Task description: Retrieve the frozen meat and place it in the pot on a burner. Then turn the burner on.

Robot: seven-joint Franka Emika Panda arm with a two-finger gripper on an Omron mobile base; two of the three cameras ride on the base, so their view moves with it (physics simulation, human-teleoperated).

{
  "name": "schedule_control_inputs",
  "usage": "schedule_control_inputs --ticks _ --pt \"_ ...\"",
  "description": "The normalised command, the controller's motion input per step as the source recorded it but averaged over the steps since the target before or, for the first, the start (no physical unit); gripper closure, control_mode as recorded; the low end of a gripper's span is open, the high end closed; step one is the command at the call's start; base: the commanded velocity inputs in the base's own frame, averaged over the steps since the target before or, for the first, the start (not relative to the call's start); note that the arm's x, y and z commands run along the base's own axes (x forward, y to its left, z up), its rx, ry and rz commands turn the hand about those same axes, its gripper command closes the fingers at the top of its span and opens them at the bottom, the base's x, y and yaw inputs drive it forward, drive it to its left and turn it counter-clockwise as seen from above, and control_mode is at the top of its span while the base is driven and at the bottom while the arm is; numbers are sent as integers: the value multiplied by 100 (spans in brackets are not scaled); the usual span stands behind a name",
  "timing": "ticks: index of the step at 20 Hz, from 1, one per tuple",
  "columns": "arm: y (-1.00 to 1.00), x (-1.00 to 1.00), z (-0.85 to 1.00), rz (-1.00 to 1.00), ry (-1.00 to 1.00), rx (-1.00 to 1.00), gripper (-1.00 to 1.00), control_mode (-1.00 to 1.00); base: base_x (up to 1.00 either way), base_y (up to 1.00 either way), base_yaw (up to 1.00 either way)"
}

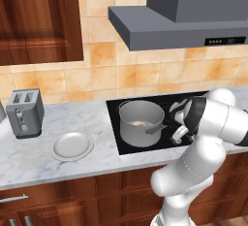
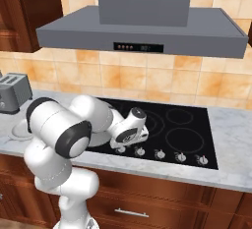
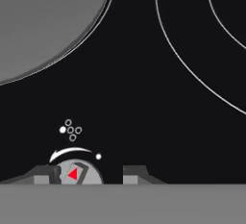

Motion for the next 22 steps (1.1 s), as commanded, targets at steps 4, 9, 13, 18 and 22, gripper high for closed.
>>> schedule_control_inputs --ticks 4,9,13,18,22 --pt "15 -4 -38 21 -8 -3 100 -100 0 0 0" --pt "32 -1 -45 15 -8 -4 100 -100 0 0 0" --pt "23 -9 -39 28 -8 -6 100 -100 0 0 0" --pt "7 -32 -29 33 -2 -12 100 -100 0 0 0" --pt "0 -70 -28 30 -1 -16 100 -100 0 0 0"
